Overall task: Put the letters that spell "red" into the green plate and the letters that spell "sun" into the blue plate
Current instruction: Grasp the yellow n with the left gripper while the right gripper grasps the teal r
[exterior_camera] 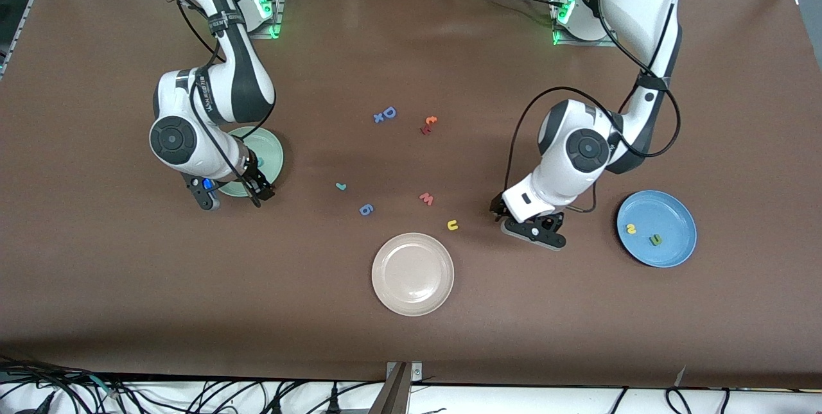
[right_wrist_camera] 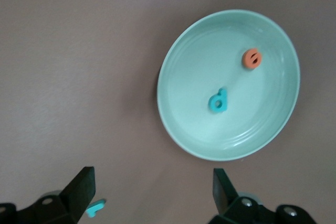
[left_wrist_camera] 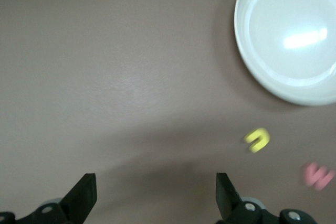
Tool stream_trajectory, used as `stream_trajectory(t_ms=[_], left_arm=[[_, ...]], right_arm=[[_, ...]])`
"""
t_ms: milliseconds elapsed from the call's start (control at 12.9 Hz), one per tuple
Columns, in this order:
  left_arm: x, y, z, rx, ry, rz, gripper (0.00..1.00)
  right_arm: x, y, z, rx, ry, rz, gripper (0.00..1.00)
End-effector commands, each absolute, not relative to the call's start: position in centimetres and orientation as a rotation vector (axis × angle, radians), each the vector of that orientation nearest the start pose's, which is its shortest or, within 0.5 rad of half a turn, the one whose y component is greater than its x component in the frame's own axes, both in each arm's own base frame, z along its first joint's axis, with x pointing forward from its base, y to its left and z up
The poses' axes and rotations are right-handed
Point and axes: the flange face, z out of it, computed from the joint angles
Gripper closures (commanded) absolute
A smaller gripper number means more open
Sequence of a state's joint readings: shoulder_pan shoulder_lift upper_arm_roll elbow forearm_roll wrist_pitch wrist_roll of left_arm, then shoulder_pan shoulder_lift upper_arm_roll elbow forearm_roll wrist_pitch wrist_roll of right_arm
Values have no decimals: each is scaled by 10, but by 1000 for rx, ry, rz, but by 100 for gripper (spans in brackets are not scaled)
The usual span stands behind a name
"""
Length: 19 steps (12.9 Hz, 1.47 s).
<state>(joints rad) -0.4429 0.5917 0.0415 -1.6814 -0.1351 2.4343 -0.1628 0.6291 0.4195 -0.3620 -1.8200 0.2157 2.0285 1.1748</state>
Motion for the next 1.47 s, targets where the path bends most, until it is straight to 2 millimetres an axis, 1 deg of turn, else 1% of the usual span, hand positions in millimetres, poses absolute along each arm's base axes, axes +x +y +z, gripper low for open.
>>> stream_trajectory(t_ms=[0,77,155,232,310,387,465,542,619,774,852,1084,1239,1316,1394], left_arm=[[646,-311,273,-3280,-230,-228,0],[644,-316,271,-3268,-365,-218,0],[642,-320,268,-3251,-463,-211,0],[644,-316,263,-3230,-550,-204,0],[642,-316,252,-3207,-609,-187,0],[643,-316,245,-3192,-637,-183,0],[645,-323,240,-3190,-639,-188,0],[646,-329,233,-3178,-671,-192,0],[644,-342,225,-3170,-694,-190,0],[644,-358,223,-3168,-752,-200,0],[644,-361,221,-3164,-780,-199,0],[642,-380,204,-3148,-840,-197,0],[640,-384,191,-3136,-840,-185,0],[641,-381,187,-3126,-841,-191,0],[638,-384,185,-3126,-830,-189,0]], right_arm=[[599,197,302,-2774,1608,282,1],[599,199,290,-2748,1631,315,1],[600,207,286,-2718,1640,335,1],[599,223,282,-2715,1622,341,1],[595,238,275,-2722,1605,346,1],[594,248,270,-2697,1624,332,1],[595,254,263,-2649,1695,301,1],[591,269,252,-2637,1727,270,1],[587,284,244,-2630,1737,243,2],[580,306,233,-2598,1775,189,4],[578,312,228,-2596,1766,164,5],[580,321,214,-2554,1779,87,12],[569,338,197,-2588,1753,68,14],[566,343,190,-2590,1744,51,17],[564,345,183,-2601,1738,43,17]])
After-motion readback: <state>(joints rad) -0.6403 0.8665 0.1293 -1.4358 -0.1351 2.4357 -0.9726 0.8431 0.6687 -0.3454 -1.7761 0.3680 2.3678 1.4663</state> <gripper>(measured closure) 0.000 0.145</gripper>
